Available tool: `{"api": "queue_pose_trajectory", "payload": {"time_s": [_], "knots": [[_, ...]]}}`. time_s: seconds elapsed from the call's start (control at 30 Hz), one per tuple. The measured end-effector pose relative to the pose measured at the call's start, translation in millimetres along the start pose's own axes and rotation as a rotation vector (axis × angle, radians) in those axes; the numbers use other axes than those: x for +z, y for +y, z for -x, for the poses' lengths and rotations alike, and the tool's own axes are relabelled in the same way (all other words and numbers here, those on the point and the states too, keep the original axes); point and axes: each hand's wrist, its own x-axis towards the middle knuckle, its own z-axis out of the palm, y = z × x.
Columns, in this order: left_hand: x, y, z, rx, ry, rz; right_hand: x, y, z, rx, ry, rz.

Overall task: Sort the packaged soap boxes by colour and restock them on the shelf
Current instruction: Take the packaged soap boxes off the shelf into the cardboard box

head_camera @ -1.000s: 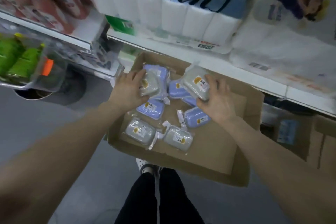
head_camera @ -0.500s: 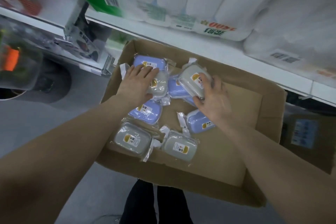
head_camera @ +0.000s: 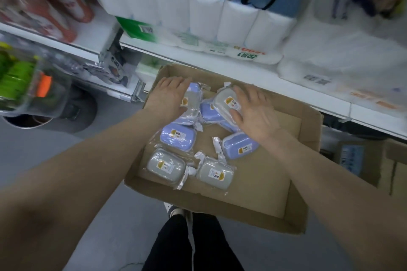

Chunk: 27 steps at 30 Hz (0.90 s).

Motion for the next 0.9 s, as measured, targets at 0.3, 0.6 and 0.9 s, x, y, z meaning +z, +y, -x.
{"api": "queue_pose_trajectory", "payload": {"time_s": [0.3,0.6,0.9], "knots": [[-140,14,43,0.003,0.244,0.026,-140,-31,2,-0.272,0.251,0.028],[-275,-15,54,0.048,0.545,-0.103,-268,-53,-41,-0.425,0.488,0.188],[-385,-86,6,0.109,0.715,-0.166,-356,-88,-121,-0.348,0.677,0.292]]}}
